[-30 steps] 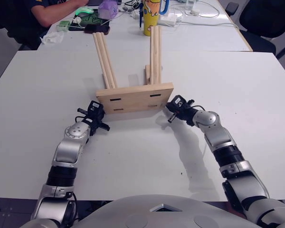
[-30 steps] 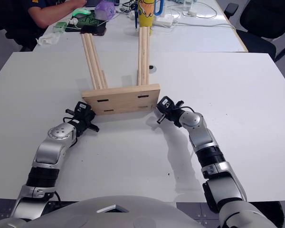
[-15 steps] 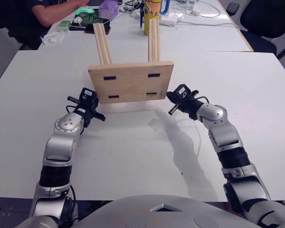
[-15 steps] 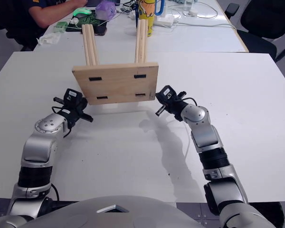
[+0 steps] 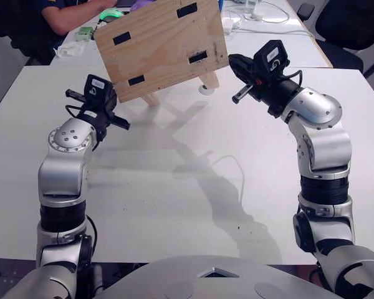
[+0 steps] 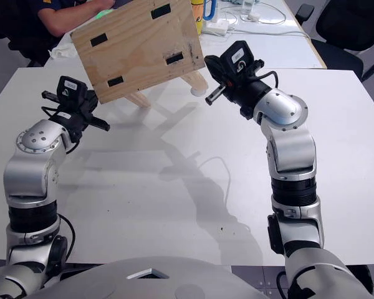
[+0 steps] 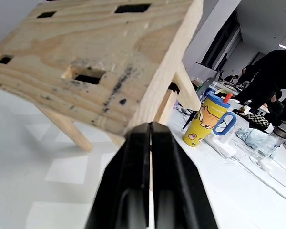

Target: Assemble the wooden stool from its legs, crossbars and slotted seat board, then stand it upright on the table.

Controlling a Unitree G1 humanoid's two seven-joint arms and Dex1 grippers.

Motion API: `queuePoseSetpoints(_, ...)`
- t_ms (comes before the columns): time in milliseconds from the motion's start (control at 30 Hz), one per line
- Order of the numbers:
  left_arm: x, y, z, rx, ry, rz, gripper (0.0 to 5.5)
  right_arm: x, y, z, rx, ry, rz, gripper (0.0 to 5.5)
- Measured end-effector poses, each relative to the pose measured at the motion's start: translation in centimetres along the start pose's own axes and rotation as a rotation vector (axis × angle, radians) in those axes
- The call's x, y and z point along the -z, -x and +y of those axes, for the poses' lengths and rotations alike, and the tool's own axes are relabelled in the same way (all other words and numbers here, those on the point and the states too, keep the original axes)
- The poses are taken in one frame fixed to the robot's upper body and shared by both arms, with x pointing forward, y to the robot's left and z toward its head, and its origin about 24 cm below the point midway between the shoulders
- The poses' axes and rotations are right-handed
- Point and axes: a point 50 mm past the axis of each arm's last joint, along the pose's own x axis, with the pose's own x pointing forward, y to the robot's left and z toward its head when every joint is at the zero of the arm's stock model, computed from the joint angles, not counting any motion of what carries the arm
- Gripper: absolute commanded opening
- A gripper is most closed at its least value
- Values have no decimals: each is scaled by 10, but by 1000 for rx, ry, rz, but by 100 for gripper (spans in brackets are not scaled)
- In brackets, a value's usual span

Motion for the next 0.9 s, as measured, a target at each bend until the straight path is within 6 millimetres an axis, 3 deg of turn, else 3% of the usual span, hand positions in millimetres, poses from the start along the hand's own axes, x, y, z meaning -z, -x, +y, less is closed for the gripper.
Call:
queuePoseSetpoints(300, -45, 9, 9, -44, -35, -170, 0, 11, -1, -4, 24, -39, 53, 2)
queuePoseSetpoints(400, -60, 7, -22, 168, -21, -266, 0, -5, -14, 16, -103, -66, -45, 2)
queuePoseSetpoints(500, -57, 6, -23, 177, -32, -275, 0, -17, -18, 22, -154, -36, -103, 2)
queuePoseSetpoints(733, -49, 9, -11, 108, -42, -290, 0, 27, -14, -1, 11, 20, 116, 2)
queuePoseSetpoints(900, -68, 13, -6, 25, 32, -477, 0, 41, -16, -13, 153, 35, 122, 2)
